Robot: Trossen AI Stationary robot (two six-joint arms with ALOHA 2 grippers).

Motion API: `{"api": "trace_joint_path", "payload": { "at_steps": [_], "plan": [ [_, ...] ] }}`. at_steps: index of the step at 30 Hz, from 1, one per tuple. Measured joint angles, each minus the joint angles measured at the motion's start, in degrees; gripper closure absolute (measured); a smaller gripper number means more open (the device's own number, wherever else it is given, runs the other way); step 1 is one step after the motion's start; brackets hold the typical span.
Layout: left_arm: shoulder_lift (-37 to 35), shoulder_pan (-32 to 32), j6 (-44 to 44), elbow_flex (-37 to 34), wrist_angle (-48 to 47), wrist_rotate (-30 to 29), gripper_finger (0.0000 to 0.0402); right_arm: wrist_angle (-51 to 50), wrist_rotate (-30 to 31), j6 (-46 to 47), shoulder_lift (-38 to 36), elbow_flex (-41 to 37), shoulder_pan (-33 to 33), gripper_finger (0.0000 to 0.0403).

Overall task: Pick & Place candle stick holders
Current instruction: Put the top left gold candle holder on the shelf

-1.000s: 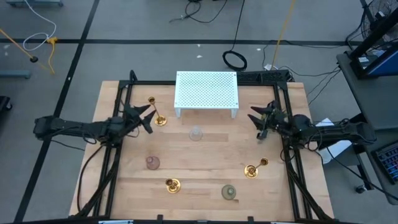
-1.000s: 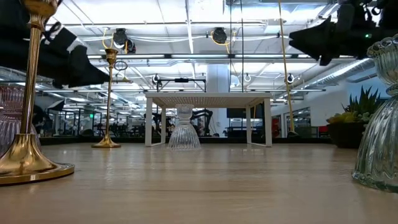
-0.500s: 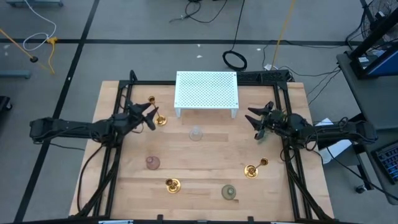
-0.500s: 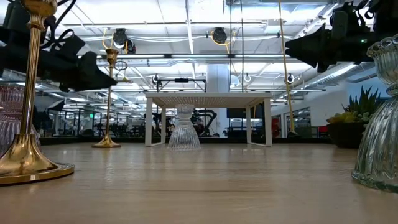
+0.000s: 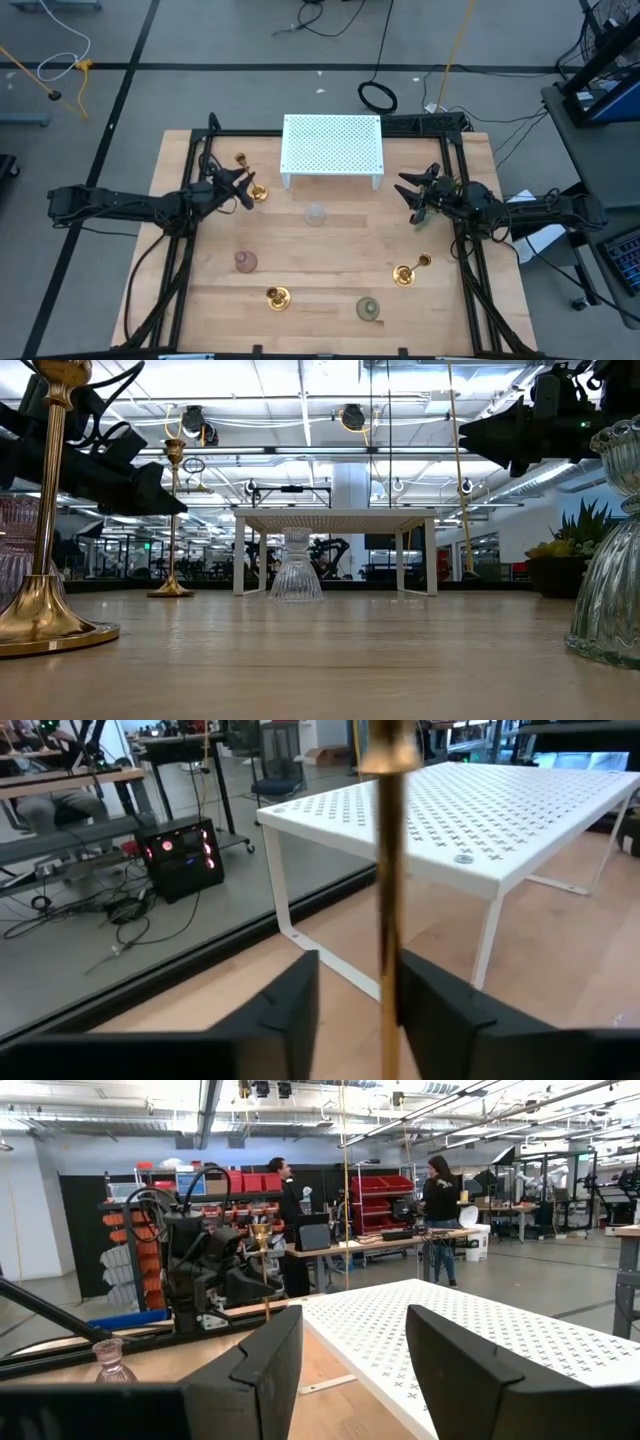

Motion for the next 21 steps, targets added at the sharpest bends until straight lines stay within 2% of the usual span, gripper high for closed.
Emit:
{"api": "trace_joint_path", "payload": {
  "at_steps": [7,12,15,21],
  "plan": [
    [0.1,0.0,0.2,0.0,4.3,0.0,0.0385,0.0,0.0,0.0,0.0,0.0,0.0,0.0232],
    [0.1,-0.1,2.7,0.0,8.0,0.0,0.0376,0.0,0.0,0.0,0.0,0.0,0.0,0.0232],
    [0.0,-0.1,3.0,0.3,11.2,0.0,0.0385,0.0,0.0,0.0,0.0,0.0,0.0,0.0232],
    [0.0,-0.9,2.9,6.2,10.4,0.0,0.0386,0.0,0.0,0.0,0.0,0.0,0.0,0.0232]
  ]
}}
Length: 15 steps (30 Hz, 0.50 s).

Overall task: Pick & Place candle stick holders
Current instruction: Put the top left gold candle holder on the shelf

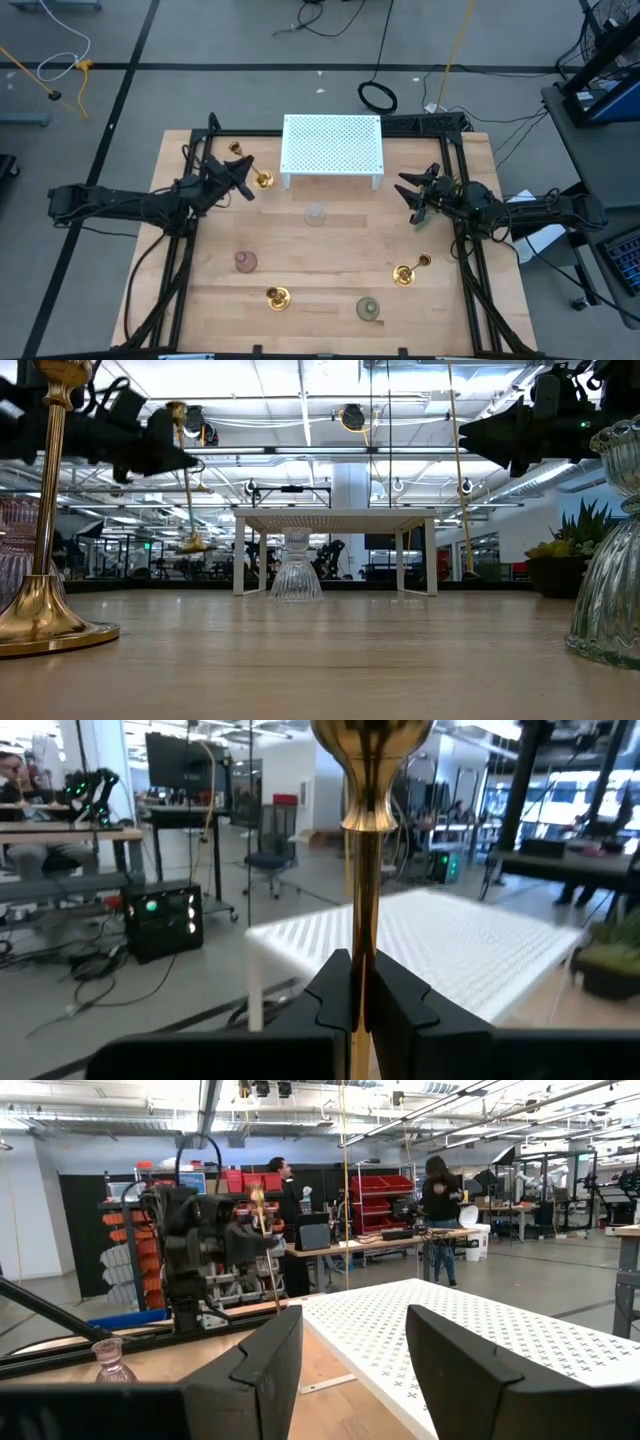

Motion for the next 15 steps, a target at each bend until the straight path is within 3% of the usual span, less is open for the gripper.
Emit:
{"api": "trace_joint_path", "payload": {
  "at_steps": [8,15],
  "plan": [
    [0.0,-3.1,4.4,18.0,-20.4,-2.9,0.0386,0.0,0.0,0.0,0.0,0.0,0.0,0.0232],
    [2.3,-2.0,7.1,30.2,-22.1,2.7,0.0386,0.0,0.0,1.0,0.0,0.0,0.0,0.0232]
  ]
}}
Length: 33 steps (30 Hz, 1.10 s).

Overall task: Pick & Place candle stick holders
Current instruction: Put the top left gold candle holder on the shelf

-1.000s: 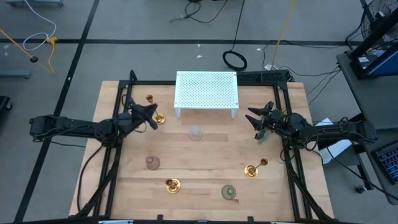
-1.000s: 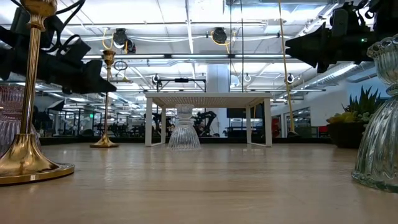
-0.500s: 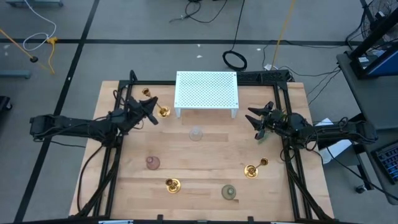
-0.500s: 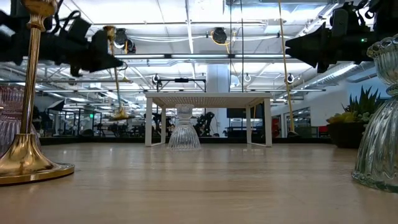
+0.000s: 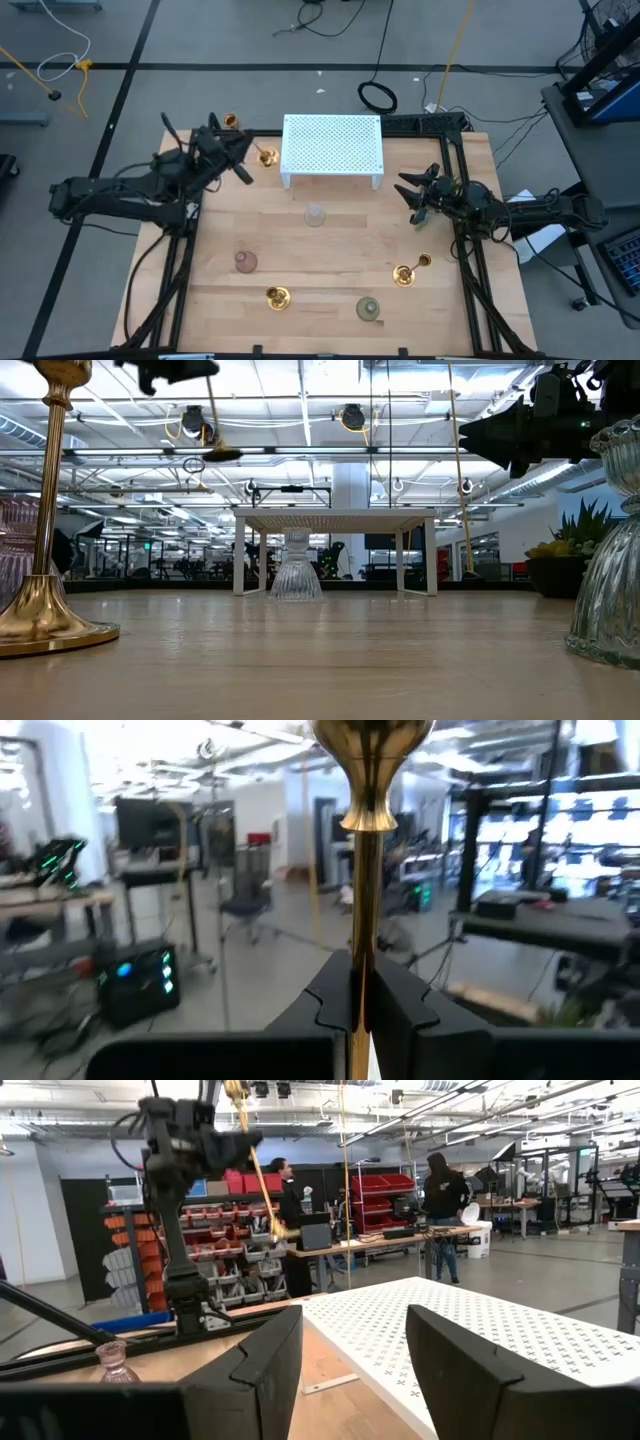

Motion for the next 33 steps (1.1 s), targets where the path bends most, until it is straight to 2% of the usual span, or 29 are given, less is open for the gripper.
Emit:
{"api": "trace_joint_path", "payload": {
  "at_steps": [3,6,12,18,22,33],
  "plan": [
    [4.6,1.7,-0.6,3.2,0.7,5.3,0.0386,0.1,0.0,0.0,0.0,0.0,0.0,0.0232],
    [11.8,4.6,-0.5,5.6,3.1,8.3,0.0386,0.4,0.0,0.0,0.0,0.0,0.0,0.0232],
    [26.3,13.6,-1.4,14.1,5.4,14.5,0.0386,0.3,0.0,0.0,0.4,0.0,0.0,0.0232],
    [36.3,22.0,-3.7,22.2,5.4,20.6,0.0386,-0.1,0.0,0.0,1.2,0.0,0.0,0.0232],
    [40.2,24.5,-6.4,23.4,5.3,23.4,0.0386,-0.1,0.0,0.0,1.8,0.0,0.0,0.0232],
    [42.1,27.0,-6.1,23.4,1.5,19.8,0.0386,-1.0,0.0,0.0,2.7,0.0,0.0,0.0232]
  ]
}}
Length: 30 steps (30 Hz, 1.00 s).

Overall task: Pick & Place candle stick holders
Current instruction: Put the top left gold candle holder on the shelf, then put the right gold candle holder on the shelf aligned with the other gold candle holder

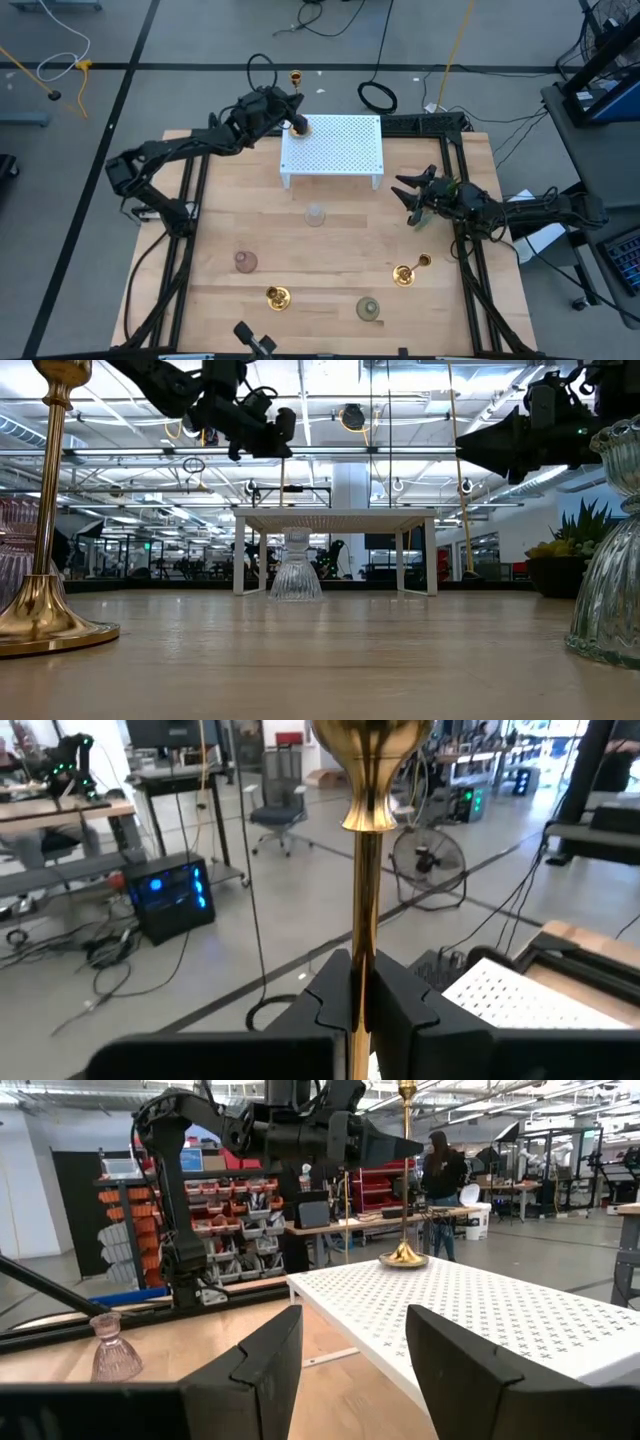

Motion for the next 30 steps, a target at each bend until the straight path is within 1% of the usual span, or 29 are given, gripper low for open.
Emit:
{"api": "trace_joint_path", "payload": {
  "at_steps": [7,13,22,25,30],
  "plan": [
    [-0.2,1.1,-0.5,0.0,-2.2,0.8,0.0369,0.0,0.0,2.9,0.0,0.0,0.0,0.0232],
    [-0.2,1.1,-0.3,0.0,-2.3,1.5,0.0363,0.0,0.0,3.0,0.0,0.0,0.0,0.0232],
    [-0.2,1.1,-0.2,0.0,-5.9,1.6,0.0356,-0.1,-0.1,3.0,0.0,0.0,0.0,0.0232],
    [-0.2,1.1,-0.2,0.0,-5.8,1.6,0.0332,-0.1,-0.1,3.0,0.0,0.0,0.0,0.0232],
    [-0.2,1.1,-0.2,0.0,-5.9,1.6,0.0268,-0.6,-0.2,3.0,0.0,0.0,0.0,0.0232]
  ]
}}
